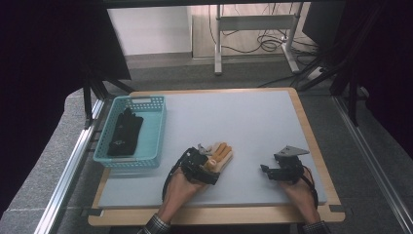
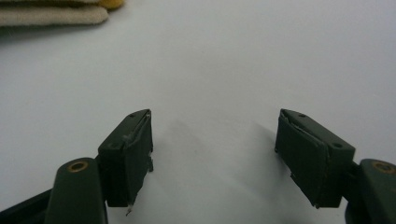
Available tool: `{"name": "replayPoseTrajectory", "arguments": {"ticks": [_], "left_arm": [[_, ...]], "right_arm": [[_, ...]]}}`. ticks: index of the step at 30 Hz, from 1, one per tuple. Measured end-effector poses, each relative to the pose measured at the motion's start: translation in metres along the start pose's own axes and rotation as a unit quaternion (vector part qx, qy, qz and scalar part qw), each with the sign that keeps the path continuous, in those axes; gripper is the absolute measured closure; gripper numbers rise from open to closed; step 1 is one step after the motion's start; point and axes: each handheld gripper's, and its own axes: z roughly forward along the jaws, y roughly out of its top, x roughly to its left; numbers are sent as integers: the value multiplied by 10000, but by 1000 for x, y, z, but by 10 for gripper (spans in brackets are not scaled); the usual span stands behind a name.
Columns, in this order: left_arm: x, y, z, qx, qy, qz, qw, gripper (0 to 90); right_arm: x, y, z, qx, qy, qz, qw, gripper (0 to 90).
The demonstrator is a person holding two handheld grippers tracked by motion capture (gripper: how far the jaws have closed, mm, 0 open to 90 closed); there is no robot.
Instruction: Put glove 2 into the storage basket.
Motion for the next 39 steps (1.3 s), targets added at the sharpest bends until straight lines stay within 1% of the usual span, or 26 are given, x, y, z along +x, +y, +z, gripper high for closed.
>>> {"name": "replayPoseTrajectory", "arguments": {"ticks": [1, 3, 4, 6, 8, 10, 12, 13, 15, 18, 21, 23, 29, 32, 39], "left_arm": [[-1, 0, 2, 43, 40, 25, 10000, 77], [-3, 1, 7, 154, 62, 144, 9998, 129], [-5, 1, 8, 89, 53, 143, 9998, 145], [-5, 1, 6, 87, 11, 204, 9998, 203], [-5, 0, 5, 51, 2, 182, 9998, 286], [-4, 0, 3, 37, 14, 215, 9998, 383], [-3, 0, 2, 13, -9, 174, 9998, 469], [-1, 0, 1, 36, -38, 183, 9998, 505], [0, 0, 0, 39, -61, 178, 9998, 543], [1, 1, -1, 60, -131, 211, 9997, 576], [4, 3, -5, 58, -265, 189, 9995, 601], [6, 5, -8, 19, -292, 170, 9994, 622], [14, 11, -18, -85, -200, 147, 9997, 678], [19, 14, -24, -148, -158, 128, 9997, 729], [32, 22, -41, -272, 28, 63, 9996, 743]], "right_arm": [[0, 0, 0, 1, -1, -1, 10000, 268], [0, 0, 0, 1, -2, -3, 10000, 268], [0, 0, 0, 1, -3, -3, 10000, 267], [0, 0, 0, 3, -6, -4, 10000, 267], [0, 0, 0, 4, -9, -4, 10000, 266], [0, 0, 0, 5, -11, -3, 10000, 265], [0, 0, 0, 6, -15, -5, 10000, 265], [0, 0, 0, 7, -16, -5, 10000, 265], [0, 0, 0, 6, -19, -8, 10000, 264], [0, 0, 0, 7, -19, -5, 10000, 264], [0, 0, 0, 6, -21, -6, 10000, 263], [0, 0, 0, 6, -22, -6, 10000, 263], [0, 0, 0, 7, -22, -5, 10000, 262], [0, 0, 0, 9, -21, 0, 10000, 262], [0, 0, 0, 7, -21, 1, 10000, 262]]}}
